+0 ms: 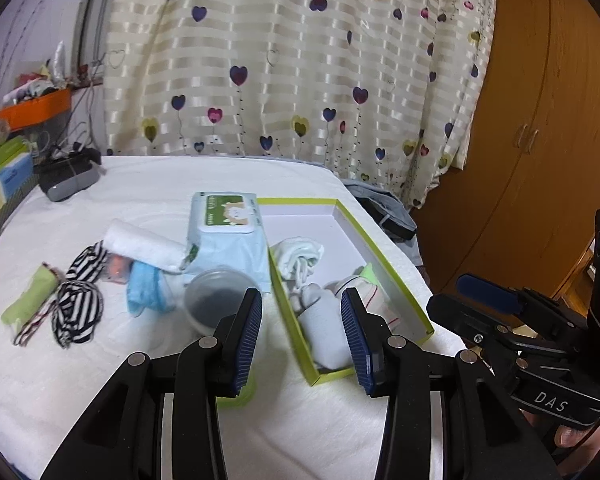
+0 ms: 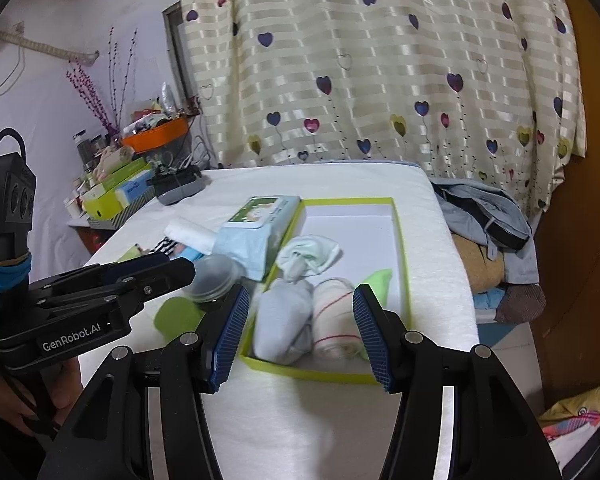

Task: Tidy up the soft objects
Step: 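Withdraw both grippers from the box back toward the remaining soft items, then close the left gripper on the green rolled towel while the right gripper grasps the white paper roll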

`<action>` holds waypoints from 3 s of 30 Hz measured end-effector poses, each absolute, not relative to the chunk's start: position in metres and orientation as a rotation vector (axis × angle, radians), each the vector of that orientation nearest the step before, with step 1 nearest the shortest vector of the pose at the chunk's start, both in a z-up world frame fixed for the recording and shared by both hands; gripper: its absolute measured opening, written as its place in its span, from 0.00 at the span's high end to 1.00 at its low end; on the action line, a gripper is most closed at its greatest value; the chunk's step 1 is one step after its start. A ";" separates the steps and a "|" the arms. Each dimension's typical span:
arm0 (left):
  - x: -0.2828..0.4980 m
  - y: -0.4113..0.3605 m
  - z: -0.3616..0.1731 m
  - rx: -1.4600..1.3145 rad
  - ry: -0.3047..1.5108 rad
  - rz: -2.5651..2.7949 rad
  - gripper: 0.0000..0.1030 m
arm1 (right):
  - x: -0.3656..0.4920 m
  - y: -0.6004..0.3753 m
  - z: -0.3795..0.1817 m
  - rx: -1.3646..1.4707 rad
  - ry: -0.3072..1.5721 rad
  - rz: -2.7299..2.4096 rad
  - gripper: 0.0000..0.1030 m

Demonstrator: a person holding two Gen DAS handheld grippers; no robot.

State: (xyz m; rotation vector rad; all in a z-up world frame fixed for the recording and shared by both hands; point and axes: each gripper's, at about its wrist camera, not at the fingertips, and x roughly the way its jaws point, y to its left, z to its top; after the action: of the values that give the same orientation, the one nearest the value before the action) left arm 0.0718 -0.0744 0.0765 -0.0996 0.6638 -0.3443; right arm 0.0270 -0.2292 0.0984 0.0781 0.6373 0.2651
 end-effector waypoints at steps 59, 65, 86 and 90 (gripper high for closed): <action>0.053 0.087 0.035 -0.290 0.672 -0.099 0.61 | 0.057 -0.084 0.082 -0.083 0.708 0.515 0.46; 0.056 0.113 0.030 -0.313 0.674 -0.043 0.61 | 0.065 -0.071 0.084 -0.091 0.706 0.527 0.46; 0.093 0.184 0.018 -0.254 0.691 0.080 0.61 | 0.142 -0.009 0.071 -0.343 0.775 0.587 0.46; 0.113 0.190 0.013 -0.192 0.723 0.065 0.59 | 0.163 -0.002 0.061 -0.391 0.811 0.591 0.46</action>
State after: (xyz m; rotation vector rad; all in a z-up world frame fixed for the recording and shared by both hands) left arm 0.1126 0.1899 0.0130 -0.1925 0.7226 0.0653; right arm 0.1635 -0.0025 0.0606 -0.3909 0.8108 0.5913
